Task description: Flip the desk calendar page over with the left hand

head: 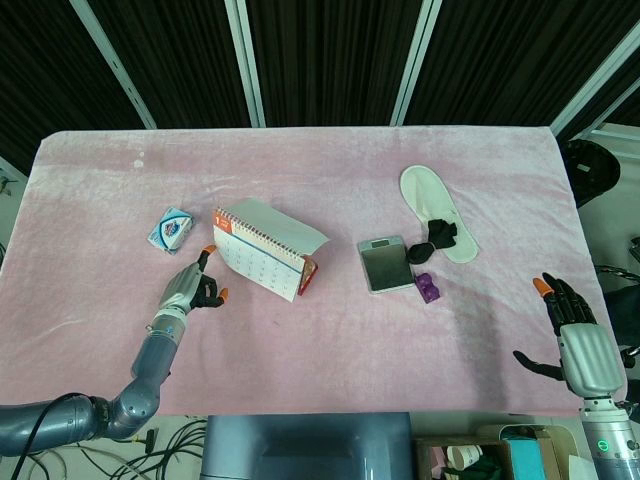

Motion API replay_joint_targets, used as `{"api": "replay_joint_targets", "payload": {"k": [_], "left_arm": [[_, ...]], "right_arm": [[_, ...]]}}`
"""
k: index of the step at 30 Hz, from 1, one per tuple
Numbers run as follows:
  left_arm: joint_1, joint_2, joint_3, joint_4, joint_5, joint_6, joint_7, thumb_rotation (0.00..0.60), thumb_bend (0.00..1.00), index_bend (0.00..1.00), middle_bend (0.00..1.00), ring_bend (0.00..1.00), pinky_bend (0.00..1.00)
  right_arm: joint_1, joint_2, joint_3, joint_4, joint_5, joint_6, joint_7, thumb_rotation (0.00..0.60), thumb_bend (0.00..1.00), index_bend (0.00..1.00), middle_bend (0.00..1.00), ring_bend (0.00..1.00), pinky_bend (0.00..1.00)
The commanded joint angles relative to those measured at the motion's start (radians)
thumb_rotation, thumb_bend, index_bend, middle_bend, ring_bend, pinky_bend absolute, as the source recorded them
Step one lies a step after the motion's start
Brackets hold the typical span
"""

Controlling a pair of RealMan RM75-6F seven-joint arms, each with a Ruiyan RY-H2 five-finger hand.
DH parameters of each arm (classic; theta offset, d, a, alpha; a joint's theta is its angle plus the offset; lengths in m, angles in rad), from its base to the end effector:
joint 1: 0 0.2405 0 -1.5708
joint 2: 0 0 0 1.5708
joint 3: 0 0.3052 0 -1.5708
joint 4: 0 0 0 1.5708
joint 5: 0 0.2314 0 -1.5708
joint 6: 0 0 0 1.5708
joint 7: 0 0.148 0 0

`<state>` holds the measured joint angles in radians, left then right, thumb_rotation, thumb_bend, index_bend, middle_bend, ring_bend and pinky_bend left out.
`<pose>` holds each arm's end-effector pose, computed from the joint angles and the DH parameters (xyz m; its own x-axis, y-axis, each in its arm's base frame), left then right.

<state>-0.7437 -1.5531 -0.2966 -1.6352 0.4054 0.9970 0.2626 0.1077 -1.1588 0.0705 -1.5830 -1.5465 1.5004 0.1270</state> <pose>-0.2027 0.3766 -0.0426 -0.1725 0.4256 0.8883 0.9611 0.2702 0.0572 -0.3529 -0.2034 0.1514 0.2660 0.0319 0.9635 -0.9601 -0.0805 0.2677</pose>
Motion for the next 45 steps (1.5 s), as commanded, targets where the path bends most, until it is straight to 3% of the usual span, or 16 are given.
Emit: {"api": "replay_joint_targets", "payload": {"k": [1,45], "left_arm": [[0.0,0.0,0.0,0.0,-0.001,0.0,-0.001,0.6,0.43,0.0,0.76,0.79,0.84],[-0.007,-0.016,0.014,-0.023,0.005,0.01,0.011,0.6,0.43,0.0,0.76,0.79,0.84]], "right_arm": [[0.0,0.0,0.0,0.0,0.0,0.0,0.0,0.6,0.03,0.0,0.0,0.0,0.1],[-0.002,0.003,-0.001,0.002,-0.002,0.003,0.007,0.6,0.03,0.0,0.0,0.0,0.1]]}}
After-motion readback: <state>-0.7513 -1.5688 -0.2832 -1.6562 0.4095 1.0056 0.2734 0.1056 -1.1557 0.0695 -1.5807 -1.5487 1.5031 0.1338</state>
